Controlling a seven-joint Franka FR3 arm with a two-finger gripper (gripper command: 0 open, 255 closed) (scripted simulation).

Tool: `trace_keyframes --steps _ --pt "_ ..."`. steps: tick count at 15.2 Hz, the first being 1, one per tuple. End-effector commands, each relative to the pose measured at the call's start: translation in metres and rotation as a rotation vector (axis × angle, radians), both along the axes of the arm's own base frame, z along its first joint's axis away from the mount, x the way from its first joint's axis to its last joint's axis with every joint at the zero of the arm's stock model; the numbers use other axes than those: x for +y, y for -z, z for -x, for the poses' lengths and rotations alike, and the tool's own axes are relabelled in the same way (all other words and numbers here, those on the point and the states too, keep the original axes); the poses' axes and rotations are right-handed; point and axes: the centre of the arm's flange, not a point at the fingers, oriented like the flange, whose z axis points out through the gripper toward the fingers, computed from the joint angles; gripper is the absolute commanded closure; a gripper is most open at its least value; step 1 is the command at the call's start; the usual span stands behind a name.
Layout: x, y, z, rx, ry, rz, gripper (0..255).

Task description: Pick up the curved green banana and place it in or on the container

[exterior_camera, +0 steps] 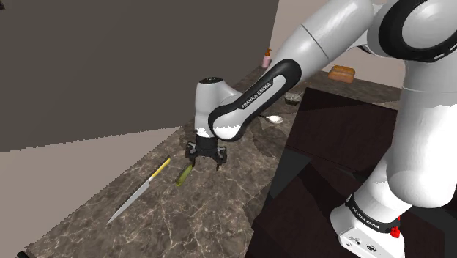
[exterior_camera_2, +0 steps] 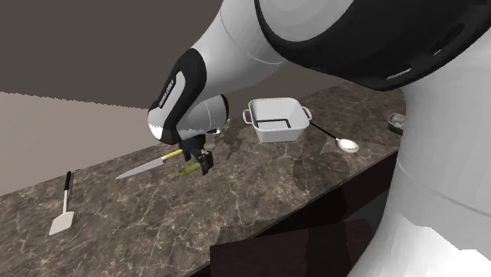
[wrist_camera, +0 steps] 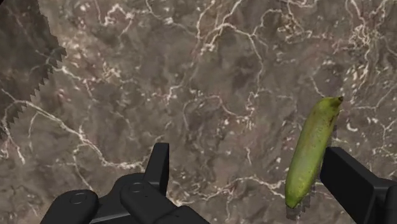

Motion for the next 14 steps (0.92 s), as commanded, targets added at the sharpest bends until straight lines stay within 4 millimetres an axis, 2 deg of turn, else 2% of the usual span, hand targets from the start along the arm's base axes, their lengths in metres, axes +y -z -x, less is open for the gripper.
trace_keyframes --steps 1,9,10,14 --pt "0.008 0.017 -0.016 -0.007 0.047 -0.001 0" --pt "0.031 0.08 -0.09 -0.032 0.223 -0.009 0" --pt "0.033 0.085 -0.096 -0.034 0.235 -0.009 0" --pt "0.035 0.106 -0.096 -0.034 0.235 -0.009 0"
